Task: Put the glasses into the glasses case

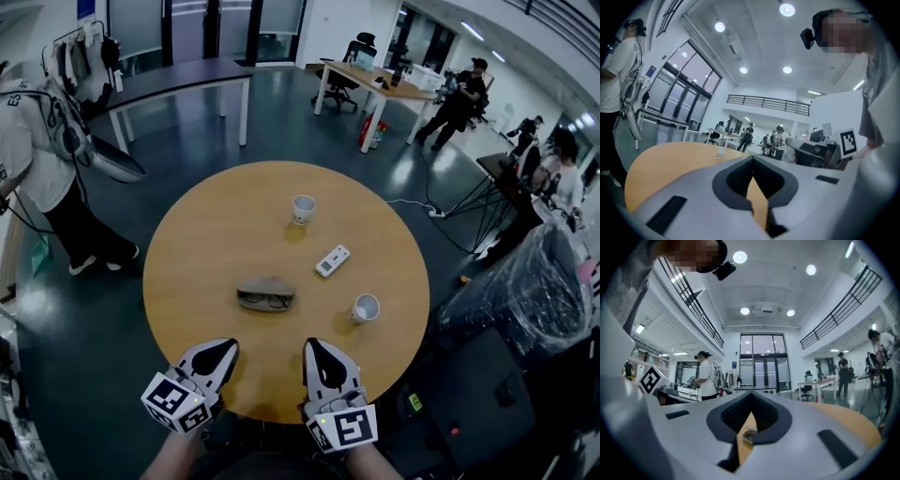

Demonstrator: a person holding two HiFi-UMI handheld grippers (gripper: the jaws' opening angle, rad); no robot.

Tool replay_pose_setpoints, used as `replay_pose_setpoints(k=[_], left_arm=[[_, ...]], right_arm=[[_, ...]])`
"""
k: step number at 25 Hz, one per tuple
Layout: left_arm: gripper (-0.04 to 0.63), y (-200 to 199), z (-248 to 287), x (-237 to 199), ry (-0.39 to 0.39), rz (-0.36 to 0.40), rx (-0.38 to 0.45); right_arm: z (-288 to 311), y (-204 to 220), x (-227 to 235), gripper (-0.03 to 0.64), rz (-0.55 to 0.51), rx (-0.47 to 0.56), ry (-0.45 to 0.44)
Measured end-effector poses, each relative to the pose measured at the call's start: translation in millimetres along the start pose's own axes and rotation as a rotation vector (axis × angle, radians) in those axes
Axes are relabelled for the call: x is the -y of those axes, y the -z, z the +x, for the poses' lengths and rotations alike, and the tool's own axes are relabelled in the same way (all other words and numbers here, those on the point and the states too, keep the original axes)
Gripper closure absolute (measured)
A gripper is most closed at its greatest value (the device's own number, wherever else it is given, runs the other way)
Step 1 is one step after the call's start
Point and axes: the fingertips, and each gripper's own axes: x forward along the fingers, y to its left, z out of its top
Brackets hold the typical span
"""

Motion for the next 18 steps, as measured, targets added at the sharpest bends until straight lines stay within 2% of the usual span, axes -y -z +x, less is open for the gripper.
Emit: replay_pose_setpoints(k=[3, 6, 10, 18], left_arm=[[0.589, -4.4, -19.4, 5.9, 0.022, 0.002, -0.004], [0.589, -8.3, -41.4, 11.1, 0.044, 0.022, 0.000], [0.589, -8.7, -68.0, 23.1, 0.076, 0.044, -0.001], [0.589, 2.8, -113.5, 38.9, 0.093, 0.048, -0.027]], right_arm=[[-8.8, 3.4, -16.8, 0.629, -0.025, -0.059, 0.063], [-20.8, 5.7, -45.9, 0.629, -0.025, -0.103, 0.064], [-40.6, 8.6, -67.9, 0.629, -0.081, -0.131, 0.152], [-80.4, 12.1, -102.1, 0.630, -0.050, -0.176, 0.225]])
